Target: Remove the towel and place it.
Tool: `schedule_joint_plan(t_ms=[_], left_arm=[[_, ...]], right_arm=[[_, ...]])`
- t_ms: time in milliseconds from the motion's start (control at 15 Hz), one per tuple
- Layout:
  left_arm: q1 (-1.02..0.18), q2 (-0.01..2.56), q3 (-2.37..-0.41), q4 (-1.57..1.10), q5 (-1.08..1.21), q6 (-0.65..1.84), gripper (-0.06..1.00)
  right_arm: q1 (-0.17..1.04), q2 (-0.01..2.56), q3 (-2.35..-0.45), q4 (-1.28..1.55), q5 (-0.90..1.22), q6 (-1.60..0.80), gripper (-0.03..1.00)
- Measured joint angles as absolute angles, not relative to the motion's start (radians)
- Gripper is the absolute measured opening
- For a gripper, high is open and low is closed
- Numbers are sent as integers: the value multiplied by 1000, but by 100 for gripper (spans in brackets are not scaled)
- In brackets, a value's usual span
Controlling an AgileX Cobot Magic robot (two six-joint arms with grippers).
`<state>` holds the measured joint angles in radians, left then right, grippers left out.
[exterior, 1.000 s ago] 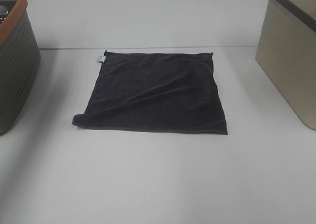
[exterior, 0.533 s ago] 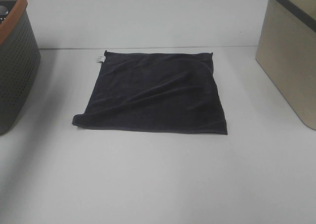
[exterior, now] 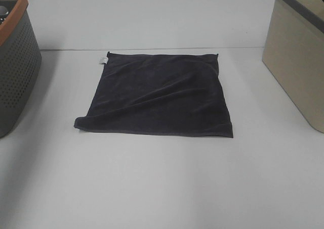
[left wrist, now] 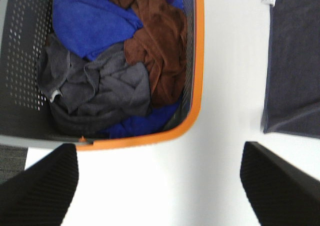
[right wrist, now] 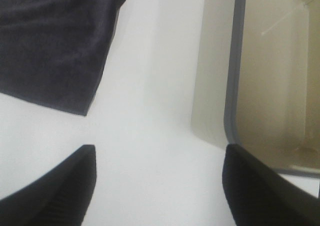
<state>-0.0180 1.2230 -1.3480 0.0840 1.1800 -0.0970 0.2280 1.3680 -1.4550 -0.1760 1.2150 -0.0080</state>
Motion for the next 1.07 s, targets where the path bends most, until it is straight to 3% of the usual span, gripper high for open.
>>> schedule_joint_plan(t_ms=[467,1067], left_arm=[[-18,735,-833,84,1106,-93,82],[-18,175,-557,79,1111,-92,82]], right_arm=[[228,1000,-977,-149,1101,-7,70],[228,630,-616,-110,1040,-9,70]])
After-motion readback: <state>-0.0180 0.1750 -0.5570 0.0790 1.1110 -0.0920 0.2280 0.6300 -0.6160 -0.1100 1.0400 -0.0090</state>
